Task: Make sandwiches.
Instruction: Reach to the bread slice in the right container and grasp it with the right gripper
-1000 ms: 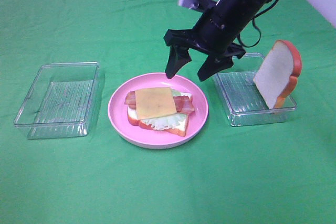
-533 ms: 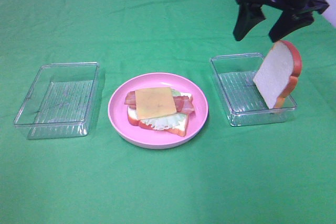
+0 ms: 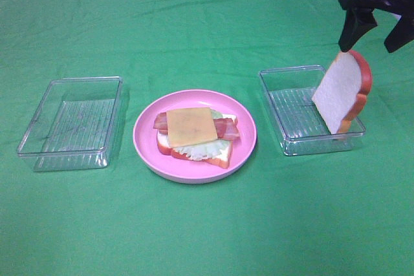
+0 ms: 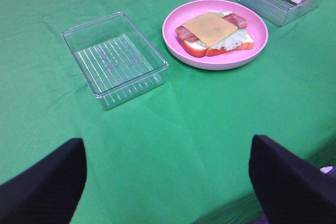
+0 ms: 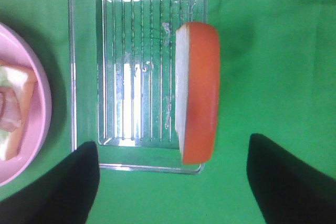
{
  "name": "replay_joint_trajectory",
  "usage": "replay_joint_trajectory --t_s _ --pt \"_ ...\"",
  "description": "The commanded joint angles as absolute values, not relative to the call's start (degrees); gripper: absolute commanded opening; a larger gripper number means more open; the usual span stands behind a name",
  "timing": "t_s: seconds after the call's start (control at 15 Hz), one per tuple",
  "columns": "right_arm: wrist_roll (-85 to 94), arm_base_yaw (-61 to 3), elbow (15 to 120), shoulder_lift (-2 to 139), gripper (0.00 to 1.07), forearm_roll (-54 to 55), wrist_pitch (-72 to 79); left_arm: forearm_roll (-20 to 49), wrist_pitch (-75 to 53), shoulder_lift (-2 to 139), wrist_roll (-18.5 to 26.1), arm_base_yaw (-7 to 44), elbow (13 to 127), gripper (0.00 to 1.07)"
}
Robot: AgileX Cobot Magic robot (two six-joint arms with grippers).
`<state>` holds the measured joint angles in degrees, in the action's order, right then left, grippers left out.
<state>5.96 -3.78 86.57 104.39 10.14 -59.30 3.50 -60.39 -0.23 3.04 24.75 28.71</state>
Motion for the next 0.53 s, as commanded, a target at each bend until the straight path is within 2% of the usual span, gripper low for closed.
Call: replay_joint_trajectory --t_s 0.07,0.4,0.47,0.53 --pt "5.73 -3.50 86.46 107.60 0.73 9.45 -57.12 3.38 -59.93 -1.55 2.64 25.04 28.59 0.81" --pt "4.01 -3.44 86.46 113.56 0.72 9.05 -52.02 3.38 -59.93 -1.55 2.64 25.04 28.59 0.81" --pt "4.01 -3.50 86.46 114.13 0.69 9.05 -51.97 3.38 -59.93 -1.55 2.64 25.04 28.59 0.81" --pt "4.01 -3.50 86.46 114.59 0.62 9.05 -52.02 3.38 -59.93 -1.55 2.64 25.04 28.59 0.81"
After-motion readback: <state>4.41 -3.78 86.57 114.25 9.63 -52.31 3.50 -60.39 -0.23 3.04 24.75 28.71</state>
